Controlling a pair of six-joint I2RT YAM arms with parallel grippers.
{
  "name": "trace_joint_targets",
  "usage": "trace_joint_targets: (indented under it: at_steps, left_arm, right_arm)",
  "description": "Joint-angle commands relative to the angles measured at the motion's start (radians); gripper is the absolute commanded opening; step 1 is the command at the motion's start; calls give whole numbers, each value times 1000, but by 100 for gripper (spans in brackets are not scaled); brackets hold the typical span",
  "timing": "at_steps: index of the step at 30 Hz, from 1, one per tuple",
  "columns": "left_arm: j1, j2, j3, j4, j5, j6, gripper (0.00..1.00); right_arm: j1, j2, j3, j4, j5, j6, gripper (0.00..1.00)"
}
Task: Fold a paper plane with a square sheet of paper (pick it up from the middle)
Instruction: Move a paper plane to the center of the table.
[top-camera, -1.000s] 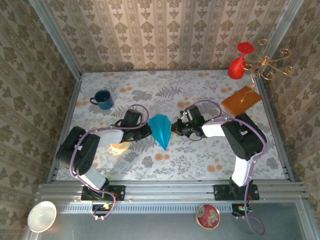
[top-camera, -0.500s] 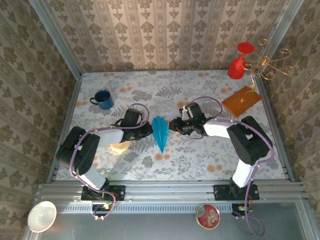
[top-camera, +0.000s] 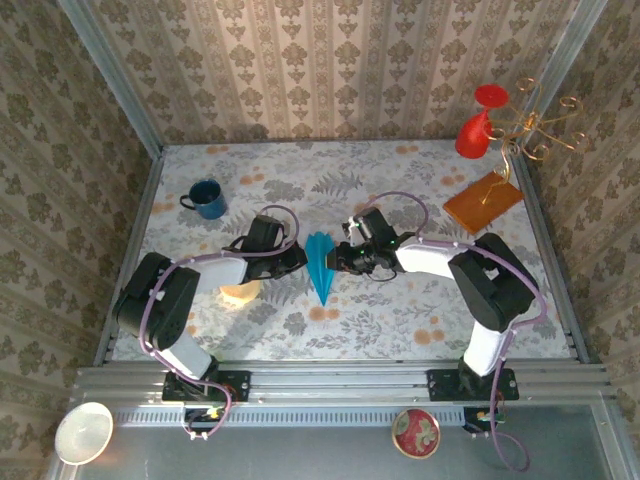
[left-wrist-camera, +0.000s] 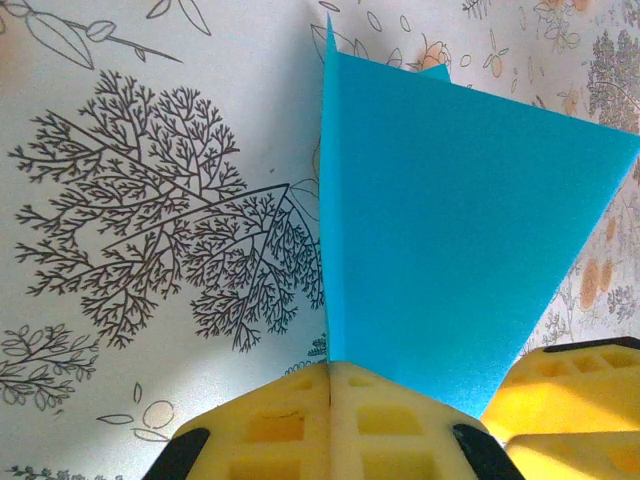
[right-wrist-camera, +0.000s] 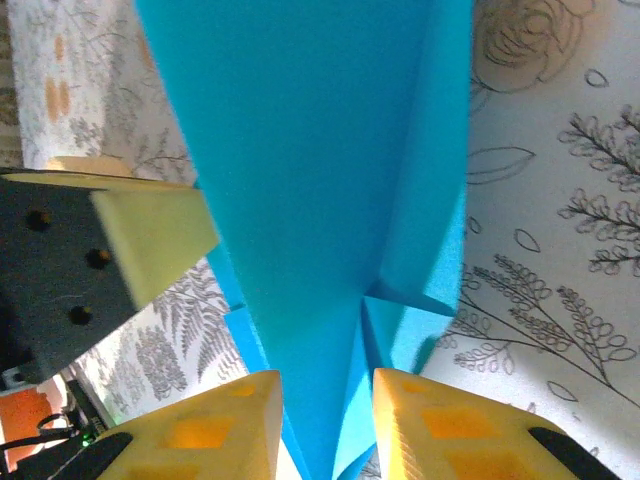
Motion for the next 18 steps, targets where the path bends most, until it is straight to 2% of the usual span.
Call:
trace_joint_targets:
  at_steps: [1,9,18]
  left_arm:
    - [0,15,22,2,19,18,2]
    - [0,20,25,2,23,18,2]
    - [-1,16,26,7,32,15,2]
  right_arm:
    - [5,17,18,-48,4,-26,33]
    - [5,16,37,-80,39,-57,36]
    - [24,34,50,-88,-4,-46,36]
